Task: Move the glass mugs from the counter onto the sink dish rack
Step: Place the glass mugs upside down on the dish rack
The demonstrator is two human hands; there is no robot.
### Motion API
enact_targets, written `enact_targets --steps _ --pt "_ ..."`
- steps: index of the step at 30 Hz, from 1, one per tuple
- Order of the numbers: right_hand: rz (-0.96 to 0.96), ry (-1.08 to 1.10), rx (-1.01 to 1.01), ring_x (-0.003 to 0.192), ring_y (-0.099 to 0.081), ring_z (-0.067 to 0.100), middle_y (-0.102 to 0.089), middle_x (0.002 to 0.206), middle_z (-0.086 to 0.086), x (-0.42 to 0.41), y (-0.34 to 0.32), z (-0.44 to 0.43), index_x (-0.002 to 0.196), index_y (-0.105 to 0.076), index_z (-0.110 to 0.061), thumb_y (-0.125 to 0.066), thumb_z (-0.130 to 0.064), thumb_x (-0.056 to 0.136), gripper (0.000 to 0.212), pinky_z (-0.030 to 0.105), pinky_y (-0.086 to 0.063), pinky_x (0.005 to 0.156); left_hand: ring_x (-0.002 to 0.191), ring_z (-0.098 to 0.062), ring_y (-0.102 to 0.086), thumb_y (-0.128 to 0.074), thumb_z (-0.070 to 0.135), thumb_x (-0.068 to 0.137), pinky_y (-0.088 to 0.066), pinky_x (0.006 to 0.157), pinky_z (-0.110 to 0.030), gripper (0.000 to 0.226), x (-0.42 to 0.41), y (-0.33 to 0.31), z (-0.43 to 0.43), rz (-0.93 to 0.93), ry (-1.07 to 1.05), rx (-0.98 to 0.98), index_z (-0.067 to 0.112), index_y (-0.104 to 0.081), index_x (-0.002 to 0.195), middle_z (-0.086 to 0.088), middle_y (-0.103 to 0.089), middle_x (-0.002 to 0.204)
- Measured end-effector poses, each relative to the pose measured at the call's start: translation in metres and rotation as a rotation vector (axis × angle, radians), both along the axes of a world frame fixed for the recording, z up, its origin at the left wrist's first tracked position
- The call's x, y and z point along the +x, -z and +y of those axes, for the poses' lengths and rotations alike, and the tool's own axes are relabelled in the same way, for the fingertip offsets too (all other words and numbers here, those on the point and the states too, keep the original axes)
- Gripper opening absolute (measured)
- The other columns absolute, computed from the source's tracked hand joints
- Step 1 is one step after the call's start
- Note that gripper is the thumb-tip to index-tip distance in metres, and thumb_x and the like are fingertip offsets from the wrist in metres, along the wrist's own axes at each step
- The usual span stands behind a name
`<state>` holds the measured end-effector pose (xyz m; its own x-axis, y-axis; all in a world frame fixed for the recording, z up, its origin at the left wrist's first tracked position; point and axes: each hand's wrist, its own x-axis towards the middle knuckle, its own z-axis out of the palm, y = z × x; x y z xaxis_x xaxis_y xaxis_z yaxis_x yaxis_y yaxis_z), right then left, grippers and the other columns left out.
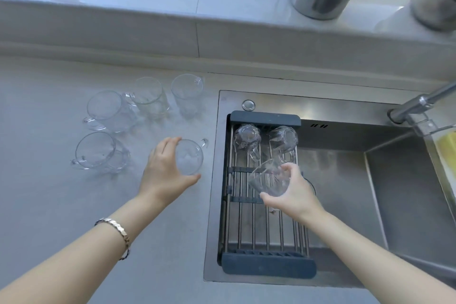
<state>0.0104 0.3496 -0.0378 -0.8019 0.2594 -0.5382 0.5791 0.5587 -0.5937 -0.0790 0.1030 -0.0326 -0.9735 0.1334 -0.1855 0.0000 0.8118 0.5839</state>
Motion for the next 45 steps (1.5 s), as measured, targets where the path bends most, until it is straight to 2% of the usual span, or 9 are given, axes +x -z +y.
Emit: enact_targets --steps 4,11,20,26,30,33,37,40,45 --pt "-0.142 -0.141 0.259 0.116 -0.046 0.025 -0.052 0.125 -0.002 -0.008 0.018 0.007 0.127 -0.038 -0.021 -0.069 -0.047 0.065 0.074 0.037 -0.047 0.087 0.121 -0.029 -0.047 -0.086 0.018 0.058 -0.039 0.106 -0.04 0.089 0.02 -0.008 0.012 0.004 0.068 0.034 0.01 -0.041 0.134 -0.009 -0.046 0.134" --pt "-0.023 -0.131 0.357 0.124 -0.031 0.034 -0.041 0.134 0.009 -0.046 0.048 -0.04 0.135 -0.032 -0.016 -0.069 -0.04 0.076 0.074 0.039 -0.038 0.1 0.12 -0.03 -0.048 -0.086 0.019 0.056 -0.04 0.103 -0.039 0.089 0.026 -0.015 0.014 0.019 0.11 0.032 0.008 -0.043 0.133 -0.01 -0.048 0.134" --pt "0.17 0.093 0.107 0.105 -0.054 0.026 -0.036 0.126 0.012 -0.036 0.055 -0.042 0.132 -0.036 -0.016 -0.069 -0.012 0.08 0.062 0.029 -0.044 0.088 0.12 -0.028 -0.047 -0.085 0.019 0.058 -0.04 0.102 -0.036 0.088 0.028 -0.015 0.009 0.012 0.1 0.029 0.01 -0.042 0.134 -0.007 -0.048 0.133" --pt "0.165 -0.008 0.008 0.125 -0.041 0.019 -0.031 0.139 0.004 -0.015 0.031 -0.039 0.139 -0.026 -0.023 -0.071 -0.008 0.075 0.079 0.026 -0.037 0.097 0.114 -0.023 -0.05 -0.086 0.03 0.055 -0.046 0.099 -0.041 0.092 0.031 -0.019 0.021 -0.059 0.153 0.082 0.013 -0.043 0.134 -0.003 -0.049 0.128" --pt "0.317 -0.19 -0.202 0.13 -0.027 -0.005 -0.028 0.139 -0.015 0.021 0.011 -0.042 0.136 -0.021 -0.04 -0.08 -0.019 0.068 0.092 0.016 -0.025 0.11 0.099 -0.017 -0.057 -0.086 0.033 0.057 -0.052 0.089 -0.037 0.089 0.031 -0.027 0.048 -0.292 0.004 0.286 0.021 -0.043 0.134 0.006 -0.054 0.111" --pt "0.517 -0.212 -0.136 0.129 -0.012 -0.023 -0.025 0.133 -0.024 0.041 0.012 -0.034 0.131 -0.023 -0.043 -0.078 -0.024 0.069 0.085 -0.001 -0.012 0.106 0.1 -0.02 -0.063 -0.083 0.038 0.063 -0.056 0.085 -0.036 0.083 0.033 -0.028 0.075 -0.605 -0.154 0.498 0.015 -0.042 0.132 0.003 -0.059 0.104" --pt "0.713 -0.137 0.124 0.124 -0.04 0.004 -0.041 0.126 0.001 0.049 0.002 -0.009 0.128 -0.03 -0.025 -0.065 -0.046 0.072 0.07 0.011 -0.034 0.101 0.085 -0.016 -0.068 -0.071 0.045 0.075 -0.059 0.069 -0.028 0.074 0.038 -0.032 0.105 -0.868 -0.134 0.556 0.009 -0.041 0.133 -0.007 -0.059 0.118" --pt "0.534 -0.11 0.307 0.101 -0.058 0.017 -0.056 0.116 -0.002 0.05 -0.013 0.006 0.123 -0.043 -0.023 -0.069 -0.049 0.065 0.068 0.022 -0.048 0.072 0.077 -0.013 -0.067 -0.063 0.049 0.08 -0.06 0.069 -0.03 0.073 0.039 -0.03 0.115 -0.924 -0.075 0.519 0.011 -0.035 0.135 -0.005 -0.06 0.107" --pt "-0.069 0.079 0.225 0.11 -0.056 0.029 -0.06 0.12 0.007 0.028 -0.003 0.014 0.126 -0.04 -0.021 -0.07 -0.052 0.068 0.073 0.034 -0.046 0.082 0.102 -0.02 -0.06 -0.05 0.042 0.09 -0.052 0.088 -0.039 0.051 0.044 -0.016 0.107 -0.762 0.039 0.301 0.015 -0.041 0.132 -0.007 -0.053 0.128"
